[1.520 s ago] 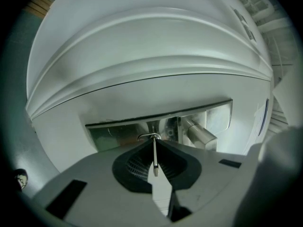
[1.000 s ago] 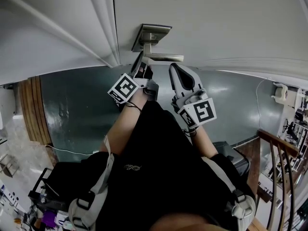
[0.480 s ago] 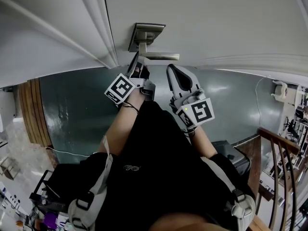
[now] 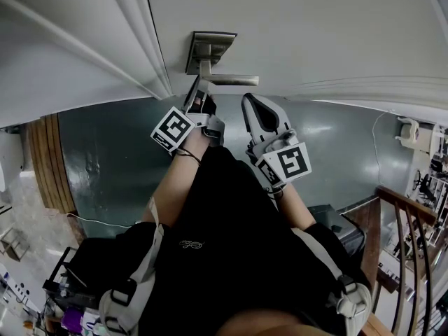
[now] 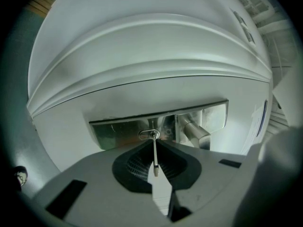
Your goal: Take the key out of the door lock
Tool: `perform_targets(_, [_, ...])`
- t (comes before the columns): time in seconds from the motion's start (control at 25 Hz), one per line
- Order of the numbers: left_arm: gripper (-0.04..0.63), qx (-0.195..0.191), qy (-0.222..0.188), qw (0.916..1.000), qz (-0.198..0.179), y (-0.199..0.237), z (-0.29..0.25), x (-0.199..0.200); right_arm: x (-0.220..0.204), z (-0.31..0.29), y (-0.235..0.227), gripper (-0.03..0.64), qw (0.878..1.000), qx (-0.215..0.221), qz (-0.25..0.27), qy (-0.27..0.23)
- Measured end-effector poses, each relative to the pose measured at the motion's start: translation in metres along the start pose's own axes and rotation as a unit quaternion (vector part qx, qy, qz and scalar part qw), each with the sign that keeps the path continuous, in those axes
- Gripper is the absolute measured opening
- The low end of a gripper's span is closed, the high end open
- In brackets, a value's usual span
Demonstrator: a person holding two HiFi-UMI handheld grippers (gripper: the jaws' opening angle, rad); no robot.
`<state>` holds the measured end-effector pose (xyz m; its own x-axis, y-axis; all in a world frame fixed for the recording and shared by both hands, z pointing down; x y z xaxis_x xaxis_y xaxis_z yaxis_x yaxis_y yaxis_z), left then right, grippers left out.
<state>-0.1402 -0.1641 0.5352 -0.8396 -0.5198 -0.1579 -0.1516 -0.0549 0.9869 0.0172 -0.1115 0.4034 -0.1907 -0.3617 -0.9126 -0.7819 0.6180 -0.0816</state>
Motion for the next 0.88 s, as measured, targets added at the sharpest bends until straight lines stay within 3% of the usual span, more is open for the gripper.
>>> perform_targets(0.4, [0.037, 0.003, 0.005, 0.9999, -0.016, -0.007, 0.012, -0.006, 0.001, 0.004, 0.003, 0.008, 1.000, 0.005, 0.003, -0.001])
perform_targets(0.88, [0.037, 0.007, 0.011, 0.9999, -0.007, 0.007, 0.024, -0.023, -0.009, -0.004, 0.001, 0.008, 1.000, 0.026, 0.003, 0.005])
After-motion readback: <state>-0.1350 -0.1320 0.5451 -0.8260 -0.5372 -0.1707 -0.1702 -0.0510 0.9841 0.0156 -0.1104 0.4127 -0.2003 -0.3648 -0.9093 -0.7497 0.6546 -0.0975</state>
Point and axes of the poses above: the fingertips, and each gripper's own axes: z backward along the fingers, y to its left, x out of its top, the point moved 7 cm from there along z, backward along the fingers, and after that the axes turned 11 degrees about y, right-handed, at the moved point
